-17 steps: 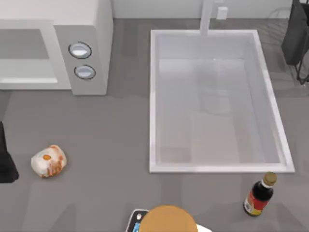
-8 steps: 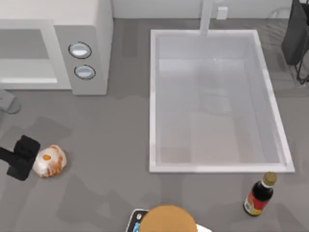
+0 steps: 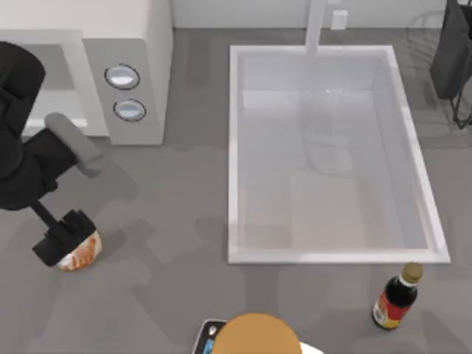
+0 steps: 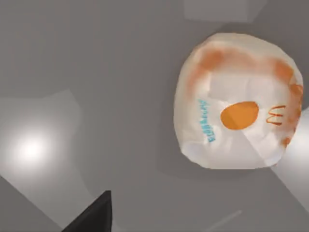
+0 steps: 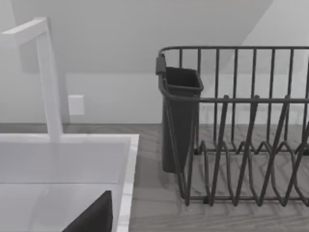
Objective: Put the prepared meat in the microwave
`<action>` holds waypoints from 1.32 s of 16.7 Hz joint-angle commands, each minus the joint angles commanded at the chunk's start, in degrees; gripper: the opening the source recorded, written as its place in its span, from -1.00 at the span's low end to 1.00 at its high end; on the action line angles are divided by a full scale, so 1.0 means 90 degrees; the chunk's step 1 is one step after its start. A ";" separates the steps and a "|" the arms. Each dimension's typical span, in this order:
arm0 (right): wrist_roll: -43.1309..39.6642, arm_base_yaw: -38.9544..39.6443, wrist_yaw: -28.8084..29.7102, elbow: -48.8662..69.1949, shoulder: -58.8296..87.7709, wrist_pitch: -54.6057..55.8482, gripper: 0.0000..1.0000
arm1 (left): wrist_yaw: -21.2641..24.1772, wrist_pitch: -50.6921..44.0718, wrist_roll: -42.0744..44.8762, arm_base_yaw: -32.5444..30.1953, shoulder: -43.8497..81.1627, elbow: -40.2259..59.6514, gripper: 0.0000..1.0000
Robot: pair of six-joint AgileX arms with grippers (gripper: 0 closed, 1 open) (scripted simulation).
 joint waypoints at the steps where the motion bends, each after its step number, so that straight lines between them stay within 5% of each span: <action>1: 0.0000 0.0000 0.0000 0.0000 0.0000 0.0000 1.00 | -0.0005 -0.0188 0.0149 -0.0039 0.0334 0.0250 1.00; 11: 0.0000 0.0000 0.0000 0.0000 0.0000 0.0000 1.00 | -0.0025 -0.0607 0.0520 -0.0111 0.1197 0.0871 1.00; 22: 0.0000 0.0000 0.0000 0.0000 0.0000 0.0000 1.00 | -0.0021 0.1368 0.0548 -0.0130 0.2191 -0.0118 1.00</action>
